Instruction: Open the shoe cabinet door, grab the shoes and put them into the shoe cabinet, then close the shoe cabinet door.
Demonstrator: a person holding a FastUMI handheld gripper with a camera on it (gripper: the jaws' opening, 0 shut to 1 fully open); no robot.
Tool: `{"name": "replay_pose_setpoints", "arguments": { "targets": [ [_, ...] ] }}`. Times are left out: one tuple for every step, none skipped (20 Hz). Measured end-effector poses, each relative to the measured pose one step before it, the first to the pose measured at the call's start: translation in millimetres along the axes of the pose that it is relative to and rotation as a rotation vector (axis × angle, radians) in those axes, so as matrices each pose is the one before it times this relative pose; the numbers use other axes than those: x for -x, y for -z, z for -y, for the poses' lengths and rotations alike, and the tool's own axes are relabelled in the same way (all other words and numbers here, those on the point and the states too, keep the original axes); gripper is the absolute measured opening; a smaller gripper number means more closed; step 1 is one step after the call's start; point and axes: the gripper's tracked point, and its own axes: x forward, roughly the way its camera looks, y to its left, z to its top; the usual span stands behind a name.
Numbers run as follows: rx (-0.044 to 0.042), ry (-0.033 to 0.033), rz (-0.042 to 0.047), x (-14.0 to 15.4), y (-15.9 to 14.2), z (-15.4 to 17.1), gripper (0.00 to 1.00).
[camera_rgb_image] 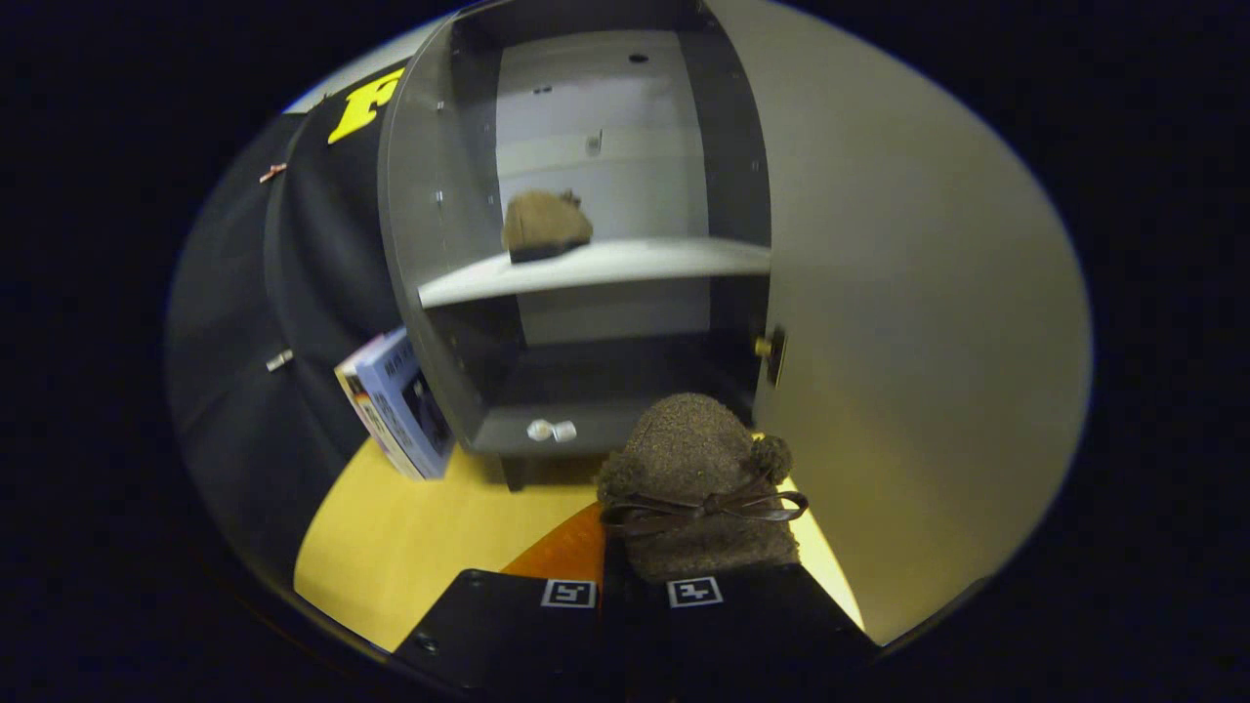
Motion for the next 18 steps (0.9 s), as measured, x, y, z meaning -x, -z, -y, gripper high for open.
{"name": "replay_pose_setpoints", "arguments": {
  "targets": [
    [0.00112,-0.00169,0.01507,1.29,-20.94,-1.75,0.12],
    [0.00001,-0.00505,0.00964,-0.5,-18.87,-2.74,0.12],
    [-0.01024,-0.00602,0.00831,-2.0,-18.55,-3.94,0.12],
    [-0.01537,-0.00704,0.01281,-2.91,-18.45,-3.42,0.12],
    [-0.01012,-0.00627,0.00311,-5.19,-14.09,-3.05,0.12],
    [-0.00883,-0.00091,0.01195,-6.25,-14.79,-2.2,0.12],
    [-0.00343,-0.00088,0.00681,-7.2,-12.81,-2.78,0.12],
    [0.00245,-0.00155,0.00835,-11.03,-12.63,-3.03,0.12],
    [-0.00067,0.00019,0.00518,-7.52,-9.45,-1.4,0.12],
    [0.00649,-0.00405,0.00163,-10.2,-11.7,-2.56,0.12],
    [0.00992,-0.00038,0.00866,-11.43,-10.65,-1.78,0.12],
    [0.00864,0.00141,-0.00435,-13.49,-6.24,-0.97,0.12],
    [0.00252,0.00089,0.00157,-14.74,-10.11,-0.88,0.12],
    [-0.00442,-0.00224,-0.01223,-13.25,-6.55,-1.36,0.12],
    [-0.00407,-0.00012,-0.00472,-14.31,-6.59,0.31,0.12],
    [0.00096,0.00429,-0.00382,-14.58,-4.1,1.87,0.12],
    [0.00516,0.00494,-0.01008,-16.29,-3.32,0.85,0.12],
    [0.01176,0.00863,0.00352,-16.83,-5.13,2.13,0.12]
  ]
}}
